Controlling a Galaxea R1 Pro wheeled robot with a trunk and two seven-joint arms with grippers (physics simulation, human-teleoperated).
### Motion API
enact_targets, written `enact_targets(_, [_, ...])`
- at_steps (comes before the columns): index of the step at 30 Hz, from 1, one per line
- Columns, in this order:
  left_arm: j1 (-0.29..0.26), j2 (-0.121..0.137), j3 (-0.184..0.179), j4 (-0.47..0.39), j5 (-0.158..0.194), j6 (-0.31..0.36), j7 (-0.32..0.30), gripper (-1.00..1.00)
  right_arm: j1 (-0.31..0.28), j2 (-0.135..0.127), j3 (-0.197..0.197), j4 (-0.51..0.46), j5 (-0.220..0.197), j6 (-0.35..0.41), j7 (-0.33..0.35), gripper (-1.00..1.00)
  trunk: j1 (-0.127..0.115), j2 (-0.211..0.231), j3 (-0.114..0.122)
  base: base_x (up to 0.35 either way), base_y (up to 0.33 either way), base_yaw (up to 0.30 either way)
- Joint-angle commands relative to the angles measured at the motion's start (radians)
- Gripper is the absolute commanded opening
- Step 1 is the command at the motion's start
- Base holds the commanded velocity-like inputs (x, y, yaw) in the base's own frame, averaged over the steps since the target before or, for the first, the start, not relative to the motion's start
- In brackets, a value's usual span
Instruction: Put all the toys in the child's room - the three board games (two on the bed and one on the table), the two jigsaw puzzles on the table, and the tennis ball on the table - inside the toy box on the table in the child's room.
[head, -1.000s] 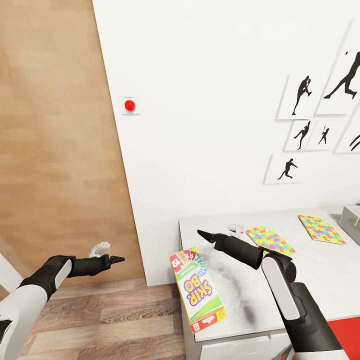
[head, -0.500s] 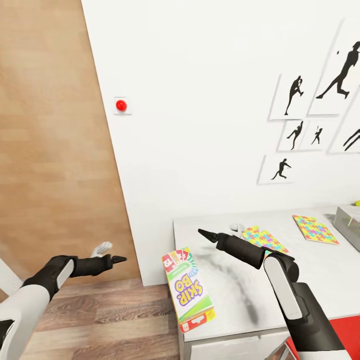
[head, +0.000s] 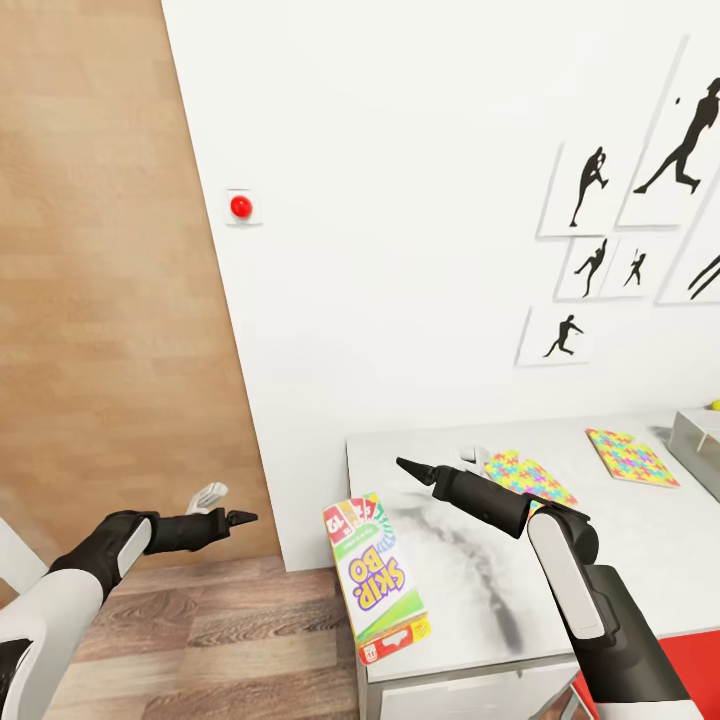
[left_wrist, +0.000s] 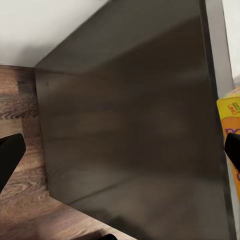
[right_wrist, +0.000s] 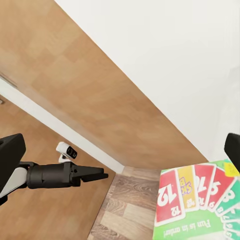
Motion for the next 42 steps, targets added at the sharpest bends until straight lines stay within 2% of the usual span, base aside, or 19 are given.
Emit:
enact_targets(1, [-0.001,0.0,0.004,0.0,0.002,0.006,-0.002,1.0,-0.001,0.0,0.0,0.0,-0.001,0.004,0.001,1.0,0.004,-0.008,-0.004,0.0,0.0,0.0])
enact_targets(5, [-0.001,-0.002,0.005,0.0,0.002,0.006,-0.003,1.0,-0.001,-0.002,0.0,0.0,-0.009,0.004,0.003,1.0,0.019,-0.036,-0.017,0.0,0.0,0.0])
enact_targets(11, [-0.001,-0.005,0.007,0.0,0.003,0.008,-0.012,1.0,-0.001,-0.006,-0.002,-0.003,-0.056,0.006,0.014,1.0,0.042,-0.078,-0.036,0.0,0.0,0.0])
enact_targets(14, [-0.003,-0.009,0.007,0.0,0.003,0.017,-0.024,1.0,0.002,-0.021,-0.003,-0.004,-0.091,0.01,0.039,1.0,0.054,-0.099,-0.045,0.0,0.0,0.0])
enact_targets(17, [-0.009,-0.022,0.008,0.0,0.004,0.037,-0.035,1.0,0.01,-0.048,-0.005,-0.004,-0.119,0.011,0.098,1.0,0.065,-0.12,-0.054,0.0,0.0,0.0])
enact_targets(21, [-0.016,-0.03,0.009,0.0,0.005,0.049,-0.041,1.0,0.025,-0.065,-0.008,-0.004,-0.129,0.007,0.187,1.0,0.081,-0.148,-0.067,0.0,0.0,0.0])
enact_targets(26, [-0.018,-0.035,0.011,0.0,0.005,0.053,-0.07,1.0,0.034,-0.072,-0.041,-0.002,-0.131,0.003,0.306,1.0,0.1,-0.183,-0.083,0.0,0.0,0.0])
enact_targets(38, [-0.019,-0.039,0.011,0.0,0.005,0.055,-0.185,1.0,0.039,-0.074,-0.061,-0.007,-0.134,0.002,0.408,1.0,0.146,-0.267,-0.12,0.0,0.0,0.0])
enact_targets(42, [-0.019,-0.039,0.011,0.0,0.005,0.054,-0.242,1.0,0.063,-0.075,-0.069,-0.014,-0.129,0.0,0.501,1.0,0.161,-0.295,-0.133,0.0,0.0,0.0])
